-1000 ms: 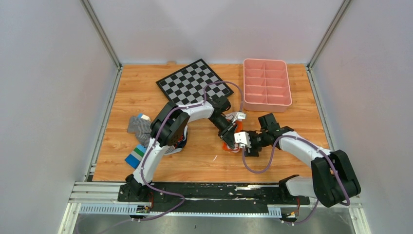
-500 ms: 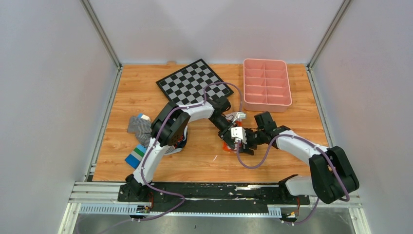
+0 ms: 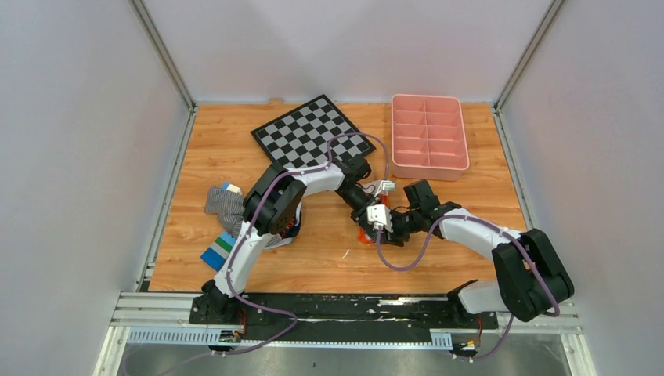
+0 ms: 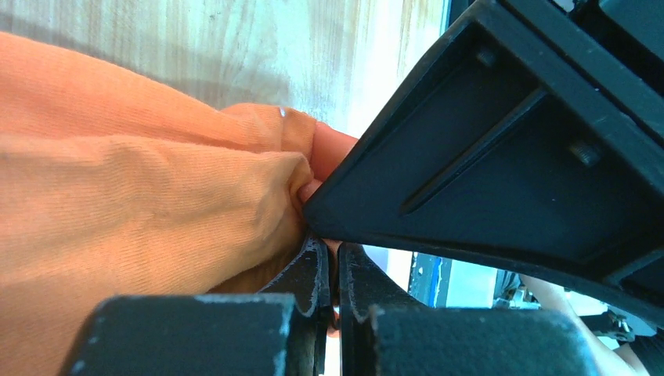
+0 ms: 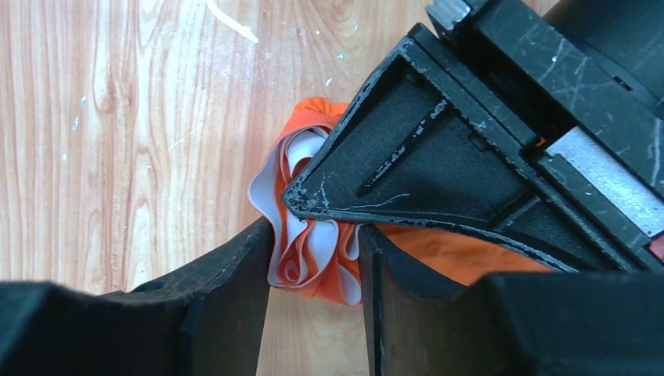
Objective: Roll the underwear
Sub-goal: Roll the underwear to the center of the board.
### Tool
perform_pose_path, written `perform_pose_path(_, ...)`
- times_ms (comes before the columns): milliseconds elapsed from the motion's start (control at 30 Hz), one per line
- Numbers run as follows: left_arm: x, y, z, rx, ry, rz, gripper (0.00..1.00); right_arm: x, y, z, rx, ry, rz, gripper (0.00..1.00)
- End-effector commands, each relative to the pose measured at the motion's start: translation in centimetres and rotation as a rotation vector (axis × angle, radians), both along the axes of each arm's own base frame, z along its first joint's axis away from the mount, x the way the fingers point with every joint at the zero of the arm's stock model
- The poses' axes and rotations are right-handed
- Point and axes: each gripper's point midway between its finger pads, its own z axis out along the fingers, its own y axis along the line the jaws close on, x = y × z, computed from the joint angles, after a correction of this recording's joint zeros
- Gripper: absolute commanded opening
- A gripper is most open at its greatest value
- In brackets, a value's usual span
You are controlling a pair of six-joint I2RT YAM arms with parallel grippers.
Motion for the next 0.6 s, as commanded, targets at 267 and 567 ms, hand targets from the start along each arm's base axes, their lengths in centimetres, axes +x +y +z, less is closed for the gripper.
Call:
perform_pose_path(267,0.8,1.4,-1.2,0.097,-0.082,0.016,0.28,-0.1,0.2,-0.7,-0.021,0.071,-0.002,0.01)
perform_pose_path(567,6.1,6.0,3.7,0.021,-0.241,0.249,0.56,0.2,-1.5,-3.5,-0.159,0.589,-0.115,0.00)
